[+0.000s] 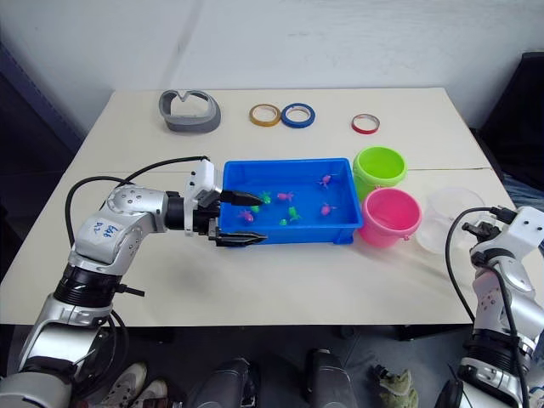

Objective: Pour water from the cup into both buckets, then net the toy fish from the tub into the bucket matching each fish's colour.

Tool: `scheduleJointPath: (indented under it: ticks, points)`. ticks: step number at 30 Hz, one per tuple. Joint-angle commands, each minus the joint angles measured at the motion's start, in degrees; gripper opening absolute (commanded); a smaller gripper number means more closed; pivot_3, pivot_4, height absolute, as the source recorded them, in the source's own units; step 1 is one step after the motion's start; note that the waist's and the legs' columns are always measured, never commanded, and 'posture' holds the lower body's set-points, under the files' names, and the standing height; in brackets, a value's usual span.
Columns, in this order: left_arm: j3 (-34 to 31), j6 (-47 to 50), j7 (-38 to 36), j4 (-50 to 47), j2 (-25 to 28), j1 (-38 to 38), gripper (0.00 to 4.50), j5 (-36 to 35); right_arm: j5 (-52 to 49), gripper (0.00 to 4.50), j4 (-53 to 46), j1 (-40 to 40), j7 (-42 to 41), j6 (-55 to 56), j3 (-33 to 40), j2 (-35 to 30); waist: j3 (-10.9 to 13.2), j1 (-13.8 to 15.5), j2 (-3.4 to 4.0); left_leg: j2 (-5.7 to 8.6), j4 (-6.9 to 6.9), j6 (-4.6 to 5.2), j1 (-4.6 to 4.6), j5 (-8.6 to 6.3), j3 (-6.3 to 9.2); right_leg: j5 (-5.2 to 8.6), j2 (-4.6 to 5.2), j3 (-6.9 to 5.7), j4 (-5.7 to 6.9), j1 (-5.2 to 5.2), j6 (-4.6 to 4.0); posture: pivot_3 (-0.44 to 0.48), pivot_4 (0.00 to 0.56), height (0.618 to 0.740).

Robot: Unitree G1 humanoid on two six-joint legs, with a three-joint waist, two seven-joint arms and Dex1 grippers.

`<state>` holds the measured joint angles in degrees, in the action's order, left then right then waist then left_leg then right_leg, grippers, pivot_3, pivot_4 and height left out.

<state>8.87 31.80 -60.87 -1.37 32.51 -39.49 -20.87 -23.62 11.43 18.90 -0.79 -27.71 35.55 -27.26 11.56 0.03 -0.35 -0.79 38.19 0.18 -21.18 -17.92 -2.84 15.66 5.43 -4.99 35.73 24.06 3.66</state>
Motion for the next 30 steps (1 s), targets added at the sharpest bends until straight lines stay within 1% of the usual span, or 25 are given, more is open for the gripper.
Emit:
scheduleJointPath:
  ticks: [1,5,13,17,20,27,30]
  points:
    - [-1.7,-0.5,-0.1,-1.4,0.0,-0.8,4.50,-1.2,-0.3,0.05,-1.9,-1.5,1.2,-0.7,1.4,-0.4,0.0,0.0,0.00,0.00,0.00,0.00,0.01,0.00,0.00,0.00,0.00,0.01,0.01,0.00,0.00,0.000,0.150,0.713]
    - [-2.2,-0.8,0.3,-0.5,-0.6,-1.3,4.50,-1.4,-1.6,0.05,-4.8,-1.3,1.5,-2.1,2.8,-2.1,0.0,0.1,0.00,0.00,0.00,0.01,0.00,-0.01,0.00,0.00,0.00,0.01,0.01,0.00,0.00,0.000,0.150,0.713]
    - [-2.2,-4.6,-0.3,6.0,-2.6,-4.7,4.50,-0.5,-2.9,0.05,-12.0,1.0,-0.9,-9.0,2.4,-9.5,0.0,0.1,0.05,0.07,-0.01,0.05,-0.09,0.01,-0.08,-0.02,0.04,0.08,0.02,0.14,0.04,0.000,0.150,0.713]
    - [-2.0,-6.4,-1.6,9.1,-3.3,-6.6,4.50,0.0,-1.4,0.05,-15.2,1.6,-4.6,-12.5,-1.5,-14.7,0.0,-0.1,0.04,0.07,-0.04,0.06,-0.15,0.02,-0.41,-0.05,0.00,0.40,0.17,0.44,0.09,0.000,0.150,0.713]
    - [-1.9,-6.7,-3.0,11.0,-3.1,-7.8,4.50,-0.1,-0.1,0.05,-17.2,2.3,-6.4,-13.4,-4.7,-17.5,0.0,-0.2,0.03,0.03,-0.06,0.06,-0.09,0.02,-0.58,-0.06,-0.06,0.54,0.19,0.49,0.10,0.000,0.150,0.713]
    - [-2.1,-7.3,-3.9,11.5,-3.1,-8.4,4.50,0.0,4.6,0.05,-20.2,5.2,-8.7,-15.1,-12.3,-21.7,0.0,0.0,0.02,0.05,-0.05,0.11,-0.15,0.02,-0.70,-0.12,-0.04,0.63,0.07,0.53,0.21,0.000,0.150,0.713]
    - [-2.3,-7.8,-3.9,11.3,-2.8,-8.1,4.50,0.3,8.2,0.05,-20.8,6.9,-10.3,-14.8,-17.2,-24.2,0.0,0.0,0.03,0.06,-0.03,0.13,-0.21,0.01,-0.74,-0.14,-0.03,0.64,0.00,0.56,0.25,0.000,0.150,0.713]
